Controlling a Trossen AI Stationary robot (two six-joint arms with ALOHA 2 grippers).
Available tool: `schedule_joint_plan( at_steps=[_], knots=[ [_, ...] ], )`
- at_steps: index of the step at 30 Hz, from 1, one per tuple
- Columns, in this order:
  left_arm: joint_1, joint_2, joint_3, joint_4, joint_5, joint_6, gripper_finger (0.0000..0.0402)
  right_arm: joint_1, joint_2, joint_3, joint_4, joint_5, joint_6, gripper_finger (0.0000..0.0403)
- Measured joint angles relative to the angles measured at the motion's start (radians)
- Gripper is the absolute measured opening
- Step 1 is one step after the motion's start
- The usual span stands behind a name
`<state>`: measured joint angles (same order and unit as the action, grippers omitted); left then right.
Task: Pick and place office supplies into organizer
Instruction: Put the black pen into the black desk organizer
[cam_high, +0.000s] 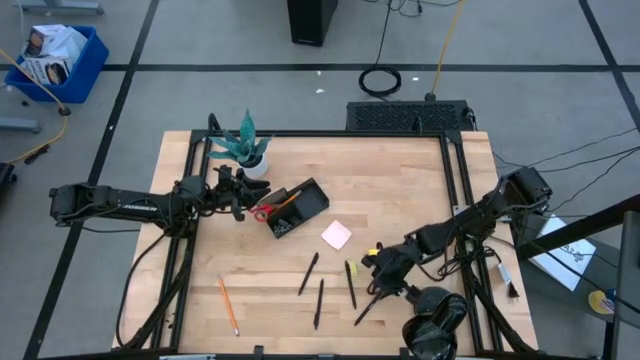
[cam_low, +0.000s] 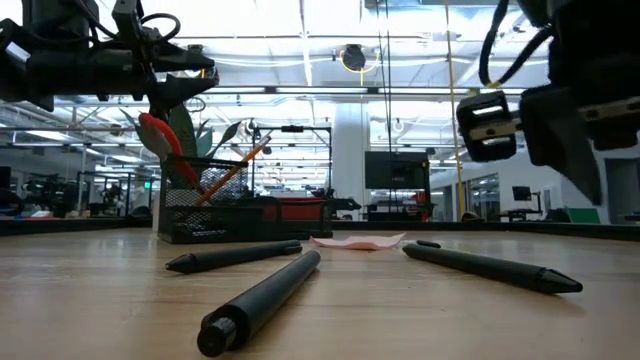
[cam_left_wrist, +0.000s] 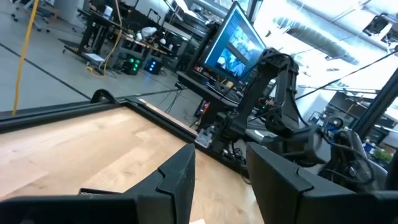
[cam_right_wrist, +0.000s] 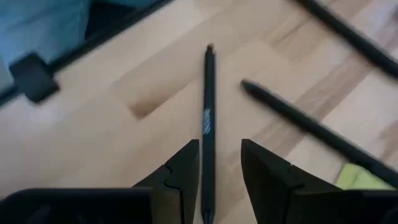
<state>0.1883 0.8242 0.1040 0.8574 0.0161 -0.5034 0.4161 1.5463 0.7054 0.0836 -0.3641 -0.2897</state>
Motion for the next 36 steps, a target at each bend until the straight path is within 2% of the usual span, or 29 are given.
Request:
schedule_joint_plan(
  at_steps=[9, 17, 27, 36],
  knots=[
    [0.000, 0.000, 0.000, 0.000, 0.000, -0.011, 0.0147, 0.005, 0.001, -0.074, 0.052, 0.003, -0.018, 0.0112],
    [0.000, 0.000, 0.000, 0.000, 0.000, -0.022, 0.0147, 0.005, 0.000, -0.150, 0.177, 0.078, -0.014, 0.0112],
    [0.000, 0.000, 0.000, -0.001, -0.002, -0.004, 0.0147, 0.015, 0.001, -0.182, 0.244, 0.075, -0.019, 0.0112],
    [0.000, 0.000, 0.000, -0.002, -0.019, 0.001, 0.0148, 0.059, 0.101, -0.181, 0.345, 0.071, -0.011, 0.0112]
  ],
)
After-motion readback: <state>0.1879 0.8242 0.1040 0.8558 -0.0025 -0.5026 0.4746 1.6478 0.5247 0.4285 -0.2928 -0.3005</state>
